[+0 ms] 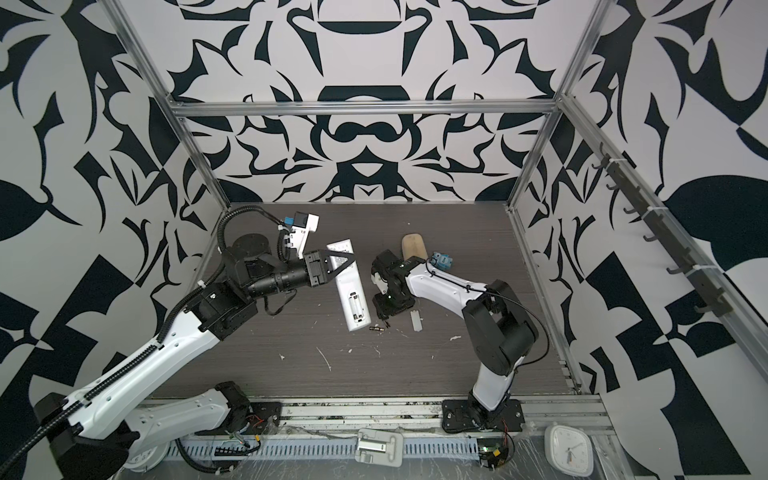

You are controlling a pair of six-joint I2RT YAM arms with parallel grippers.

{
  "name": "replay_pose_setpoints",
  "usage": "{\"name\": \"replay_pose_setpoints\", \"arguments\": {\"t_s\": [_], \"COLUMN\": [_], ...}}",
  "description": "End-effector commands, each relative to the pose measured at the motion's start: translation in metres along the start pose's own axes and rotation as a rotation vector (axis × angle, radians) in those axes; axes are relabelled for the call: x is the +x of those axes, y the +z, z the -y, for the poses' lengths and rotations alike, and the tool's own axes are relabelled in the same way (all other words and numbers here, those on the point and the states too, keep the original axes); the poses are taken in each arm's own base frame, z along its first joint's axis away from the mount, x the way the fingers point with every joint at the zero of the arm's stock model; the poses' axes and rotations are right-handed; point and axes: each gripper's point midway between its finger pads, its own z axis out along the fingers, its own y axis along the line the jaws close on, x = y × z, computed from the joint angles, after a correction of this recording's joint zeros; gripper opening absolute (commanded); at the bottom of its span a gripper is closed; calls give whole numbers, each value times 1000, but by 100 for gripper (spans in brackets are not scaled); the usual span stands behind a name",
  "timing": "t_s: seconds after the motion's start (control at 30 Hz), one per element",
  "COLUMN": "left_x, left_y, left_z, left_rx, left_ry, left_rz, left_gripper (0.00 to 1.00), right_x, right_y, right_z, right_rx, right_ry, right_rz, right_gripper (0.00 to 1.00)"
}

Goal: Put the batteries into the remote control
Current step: 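Lower the right gripper and grasp the upright AA battery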

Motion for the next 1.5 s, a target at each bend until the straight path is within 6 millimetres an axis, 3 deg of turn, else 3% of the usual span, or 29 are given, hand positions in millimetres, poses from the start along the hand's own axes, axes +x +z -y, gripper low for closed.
{"name": "replay_pose_setpoints", "arguments": {"t_s": [0.0, 0.6, 1.47], "left_x": [-7, 5, 12], "left_y": [0, 8, 9], "left_z": [1, -30, -46], "left_rx": [14, -37, -65], "left_ry": [-18, -111, -143], "left_rz": [35, 25, 33], "left_gripper": [0, 0, 0], "right_x": [-12, -14, -1], "right_y": [-7, 14, 26], "right_z": [2, 9, 6], "right_rx": [16, 20, -9], "right_ry": [-5, -20, -38], "right_rz": [18, -50, -125], "right_gripper": [56, 46, 36]}}
